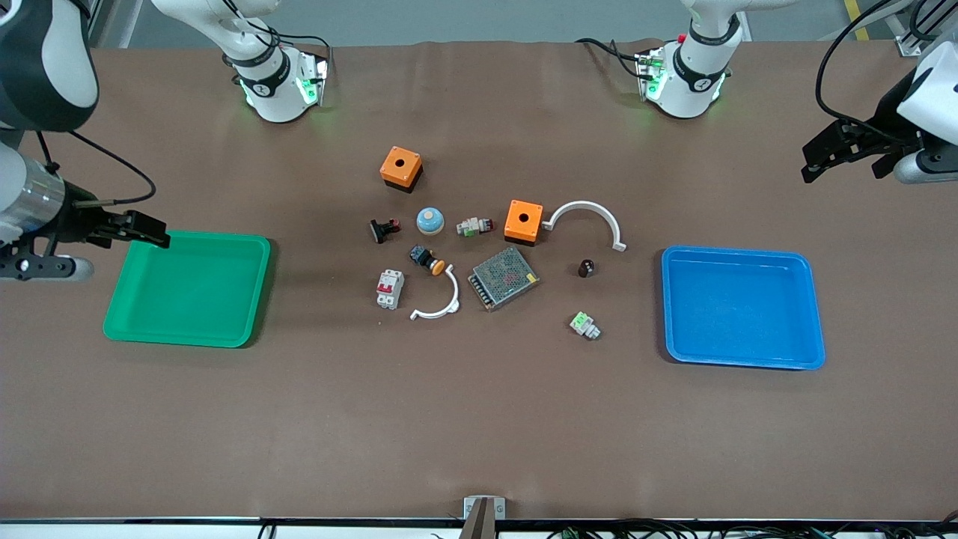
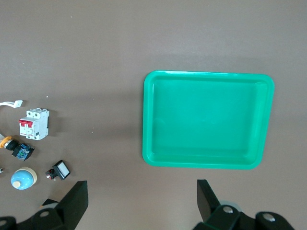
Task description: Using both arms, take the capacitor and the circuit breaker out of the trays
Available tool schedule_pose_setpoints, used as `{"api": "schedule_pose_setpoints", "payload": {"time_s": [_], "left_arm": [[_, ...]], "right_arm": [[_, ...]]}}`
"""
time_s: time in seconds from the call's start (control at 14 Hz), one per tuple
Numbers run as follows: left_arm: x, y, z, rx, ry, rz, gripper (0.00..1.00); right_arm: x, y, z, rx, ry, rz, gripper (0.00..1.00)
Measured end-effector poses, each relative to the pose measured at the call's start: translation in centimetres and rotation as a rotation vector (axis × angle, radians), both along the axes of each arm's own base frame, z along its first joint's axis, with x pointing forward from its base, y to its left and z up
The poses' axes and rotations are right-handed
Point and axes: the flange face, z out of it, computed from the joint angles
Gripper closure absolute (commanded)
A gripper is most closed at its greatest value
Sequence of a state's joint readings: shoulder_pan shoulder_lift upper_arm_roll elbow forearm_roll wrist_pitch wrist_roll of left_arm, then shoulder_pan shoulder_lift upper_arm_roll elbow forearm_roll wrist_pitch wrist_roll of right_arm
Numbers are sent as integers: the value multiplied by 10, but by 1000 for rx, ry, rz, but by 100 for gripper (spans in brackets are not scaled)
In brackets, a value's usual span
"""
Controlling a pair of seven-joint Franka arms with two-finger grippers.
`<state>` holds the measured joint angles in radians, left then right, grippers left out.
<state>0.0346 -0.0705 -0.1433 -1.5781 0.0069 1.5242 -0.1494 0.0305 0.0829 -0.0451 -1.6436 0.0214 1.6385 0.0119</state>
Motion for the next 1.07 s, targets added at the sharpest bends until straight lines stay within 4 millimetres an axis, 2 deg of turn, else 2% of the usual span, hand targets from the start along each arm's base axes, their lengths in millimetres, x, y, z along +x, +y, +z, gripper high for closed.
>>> {"api": "schedule_pose_setpoints", "payload": {"time_s": [0.21, 0.43, 0.79, 1.07], "left_arm": [[-1, 0, 0, 1, 7, -1, 0], [-1, -1, 0, 1, 8, -2, 0], [-1, -1, 0, 1, 8, -13, 0], [-1, 0, 0, 1, 8, -53, 0]], "right_arm": [[-15, -13, 25, 1, -27, -21, 0], [-34, -18, 46, 3, -45, -29, 0], [-62, -16, 63, -16, -68, -9, 0], [-66, -8, 56, -18, -56, 9, 0]]}}
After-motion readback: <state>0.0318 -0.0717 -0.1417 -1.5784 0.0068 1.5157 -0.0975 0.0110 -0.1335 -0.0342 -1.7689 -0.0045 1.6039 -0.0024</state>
